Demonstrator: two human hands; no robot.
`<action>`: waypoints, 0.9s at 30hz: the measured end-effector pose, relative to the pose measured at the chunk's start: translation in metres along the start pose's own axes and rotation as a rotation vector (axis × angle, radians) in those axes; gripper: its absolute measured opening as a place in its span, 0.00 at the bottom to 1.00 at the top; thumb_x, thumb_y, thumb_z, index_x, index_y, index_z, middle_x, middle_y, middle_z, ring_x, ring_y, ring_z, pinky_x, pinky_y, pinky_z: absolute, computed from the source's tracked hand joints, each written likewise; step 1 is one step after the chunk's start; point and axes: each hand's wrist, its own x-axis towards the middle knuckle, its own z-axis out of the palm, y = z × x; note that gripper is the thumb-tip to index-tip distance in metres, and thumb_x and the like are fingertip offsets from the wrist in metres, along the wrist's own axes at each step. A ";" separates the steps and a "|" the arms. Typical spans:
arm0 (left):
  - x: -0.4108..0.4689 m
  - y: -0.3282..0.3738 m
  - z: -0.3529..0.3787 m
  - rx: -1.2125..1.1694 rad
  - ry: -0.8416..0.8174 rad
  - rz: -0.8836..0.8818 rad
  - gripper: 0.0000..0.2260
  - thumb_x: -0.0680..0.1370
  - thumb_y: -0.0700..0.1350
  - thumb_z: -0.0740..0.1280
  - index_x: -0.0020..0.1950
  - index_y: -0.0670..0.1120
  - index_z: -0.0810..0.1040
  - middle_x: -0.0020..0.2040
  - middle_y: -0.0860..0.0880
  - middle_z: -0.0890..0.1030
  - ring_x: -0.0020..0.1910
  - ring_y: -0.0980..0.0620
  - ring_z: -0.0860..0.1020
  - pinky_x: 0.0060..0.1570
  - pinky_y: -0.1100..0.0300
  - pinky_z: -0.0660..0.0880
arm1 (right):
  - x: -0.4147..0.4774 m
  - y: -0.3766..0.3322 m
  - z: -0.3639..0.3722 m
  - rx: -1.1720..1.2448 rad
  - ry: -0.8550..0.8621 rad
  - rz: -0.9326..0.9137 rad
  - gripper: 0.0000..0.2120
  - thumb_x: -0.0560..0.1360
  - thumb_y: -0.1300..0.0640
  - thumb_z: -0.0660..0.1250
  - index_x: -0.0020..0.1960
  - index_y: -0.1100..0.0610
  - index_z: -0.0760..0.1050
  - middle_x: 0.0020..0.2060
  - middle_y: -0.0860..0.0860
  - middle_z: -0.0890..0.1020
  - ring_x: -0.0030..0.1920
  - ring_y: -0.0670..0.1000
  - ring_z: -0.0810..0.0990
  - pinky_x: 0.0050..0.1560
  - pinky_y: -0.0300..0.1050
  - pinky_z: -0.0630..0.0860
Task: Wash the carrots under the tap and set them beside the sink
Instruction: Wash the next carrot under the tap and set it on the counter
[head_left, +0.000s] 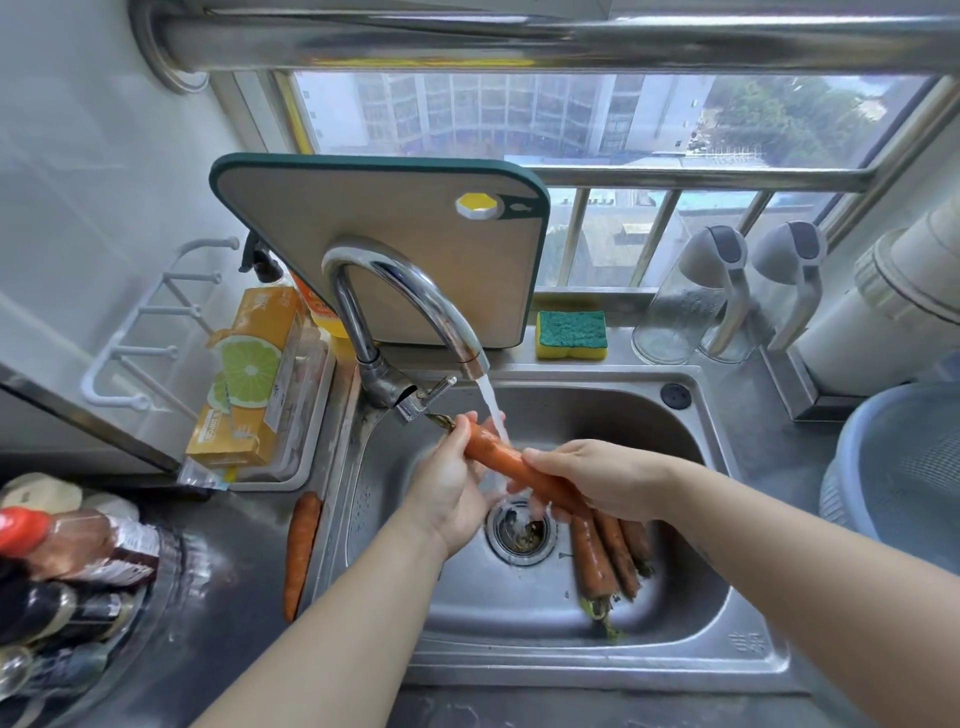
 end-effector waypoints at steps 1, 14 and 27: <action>0.000 0.000 0.000 -0.030 0.002 -0.016 0.09 0.82 0.50 0.55 0.52 0.48 0.72 0.54 0.46 0.81 0.46 0.50 0.78 0.47 0.45 0.75 | -0.002 0.000 -0.003 0.028 -0.018 0.016 0.21 0.82 0.49 0.53 0.56 0.64 0.77 0.32 0.50 0.77 0.29 0.46 0.70 0.33 0.37 0.65; 0.017 -0.010 0.019 0.045 0.412 -0.007 0.07 0.81 0.40 0.60 0.49 0.37 0.69 0.44 0.38 0.75 0.38 0.45 0.76 0.45 0.48 0.76 | -0.004 0.010 -0.006 -1.024 0.663 -0.530 0.13 0.67 0.44 0.74 0.49 0.45 0.82 0.38 0.44 0.84 0.40 0.46 0.81 0.42 0.42 0.73; -0.011 0.016 -0.027 0.337 0.003 0.003 0.09 0.79 0.34 0.60 0.53 0.44 0.77 0.50 0.44 0.82 0.49 0.48 0.80 0.47 0.54 0.80 | -0.003 0.016 -0.014 0.765 0.320 -0.191 0.10 0.73 0.71 0.65 0.53 0.63 0.74 0.49 0.60 0.81 0.46 0.56 0.83 0.44 0.43 0.83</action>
